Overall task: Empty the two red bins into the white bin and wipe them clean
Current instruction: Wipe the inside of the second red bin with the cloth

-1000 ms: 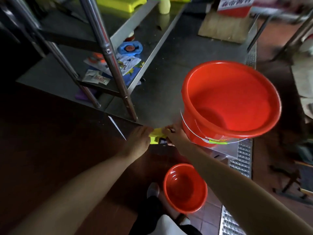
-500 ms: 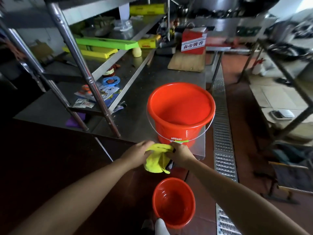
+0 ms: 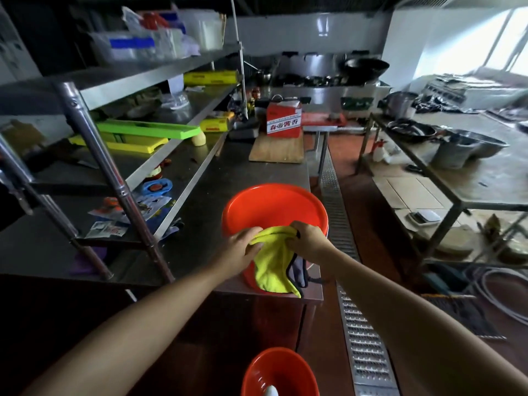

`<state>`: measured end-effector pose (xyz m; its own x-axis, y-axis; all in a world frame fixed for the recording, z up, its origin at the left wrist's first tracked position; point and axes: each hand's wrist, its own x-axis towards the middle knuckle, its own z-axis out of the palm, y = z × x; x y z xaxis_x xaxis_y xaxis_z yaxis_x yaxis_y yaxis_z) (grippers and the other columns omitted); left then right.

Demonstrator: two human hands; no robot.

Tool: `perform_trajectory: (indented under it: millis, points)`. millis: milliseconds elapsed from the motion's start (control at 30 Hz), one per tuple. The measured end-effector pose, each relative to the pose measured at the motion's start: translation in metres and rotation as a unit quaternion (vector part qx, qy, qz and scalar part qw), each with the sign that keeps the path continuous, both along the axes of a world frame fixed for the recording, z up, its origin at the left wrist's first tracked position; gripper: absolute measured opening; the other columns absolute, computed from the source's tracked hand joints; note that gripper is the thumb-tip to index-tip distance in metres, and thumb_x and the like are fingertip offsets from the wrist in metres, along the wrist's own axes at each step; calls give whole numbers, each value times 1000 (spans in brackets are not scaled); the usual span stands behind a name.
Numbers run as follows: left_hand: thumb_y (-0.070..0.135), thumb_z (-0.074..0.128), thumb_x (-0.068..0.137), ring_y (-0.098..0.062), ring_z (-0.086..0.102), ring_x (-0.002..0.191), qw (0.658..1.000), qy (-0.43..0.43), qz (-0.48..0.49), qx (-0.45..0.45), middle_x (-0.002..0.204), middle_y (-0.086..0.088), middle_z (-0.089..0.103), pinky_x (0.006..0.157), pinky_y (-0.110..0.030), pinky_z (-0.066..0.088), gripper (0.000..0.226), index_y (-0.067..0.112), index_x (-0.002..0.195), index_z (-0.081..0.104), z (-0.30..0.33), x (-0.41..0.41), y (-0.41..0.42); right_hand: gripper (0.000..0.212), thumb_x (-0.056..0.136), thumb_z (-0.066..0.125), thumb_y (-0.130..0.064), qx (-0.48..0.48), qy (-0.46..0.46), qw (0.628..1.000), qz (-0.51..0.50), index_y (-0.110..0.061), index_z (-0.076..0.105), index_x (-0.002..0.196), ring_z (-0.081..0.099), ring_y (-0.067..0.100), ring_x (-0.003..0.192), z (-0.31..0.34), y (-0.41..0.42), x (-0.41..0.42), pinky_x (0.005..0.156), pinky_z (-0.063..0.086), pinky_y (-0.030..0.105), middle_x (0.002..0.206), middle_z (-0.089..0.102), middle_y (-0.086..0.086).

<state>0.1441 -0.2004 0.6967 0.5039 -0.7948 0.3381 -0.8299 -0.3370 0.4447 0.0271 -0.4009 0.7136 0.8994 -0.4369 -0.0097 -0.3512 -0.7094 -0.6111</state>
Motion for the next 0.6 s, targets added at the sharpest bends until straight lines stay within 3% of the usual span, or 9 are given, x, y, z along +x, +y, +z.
perform_trajectory:
  millis: [133,233,333,400,467,533,600]
  points:
    - [40,38,104,-24,49,130,996,26,25,83,146,-7,48,103,-31,40,51,19,150,36,2,21,-6,40,85,58,-19,-27,42,998,-40,-20,56,125,62,31,84,8,-16,26,64,40,26,102,67,14]
    - [48,34,102,-26,41,136,981,21,27,191,150,-7,42,110,-38,36,60,19,154,25,-13,30,-7,44,86,53,-18,-57,78,992,-80,-21,46,129,56,31,79,7,-24,38,64,41,31,97,61,12]
    - [53,31,101,-21,38,137,969,-27,-15,244,141,-1,50,119,-44,18,54,20,139,48,-29,33,-6,49,89,45,-13,-121,109,981,-102,-30,37,134,60,35,97,-5,-15,40,74,47,40,113,51,9]
    - [48,36,100,-18,38,135,962,-60,-41,263,133,3,54,120,-50,8,43,21,127,57,-38,33,-7,47,94,46,-16,-266,104,957,-49,-32,40,138,49,36,118,-20,-8,34,95,42,47,131,42,9]
    - [40,43,99,-18,40,133,965,-71,-44,250,129,4,56,120,-52,5,34,23,123,59,-43,33,-8,36,98,47,-22,-335,70,938,44,-26,54,133,44,31,125,-34,-2,31,103,35,44,137,47,6]
    - [36,46,99,-19,42,131,968,-79,-41,236,127,4,57,120,-52,4,30,23,123,59,-44,32,-9,31,101,45,-28,-291,55,949,106,-21,63,124,55,28,119,-42,6,28,98,37,38,126,61,3]
    - [35,43,101,-18,41,132,966,-87,-43,238,128,4,56,120,-52,3,33,22,129,56,-44,31,-9,40,101,41,-42,-239,68,962,117,-25,56,134,60,30,115,-46,16,25,95,40,38,124,66,3]
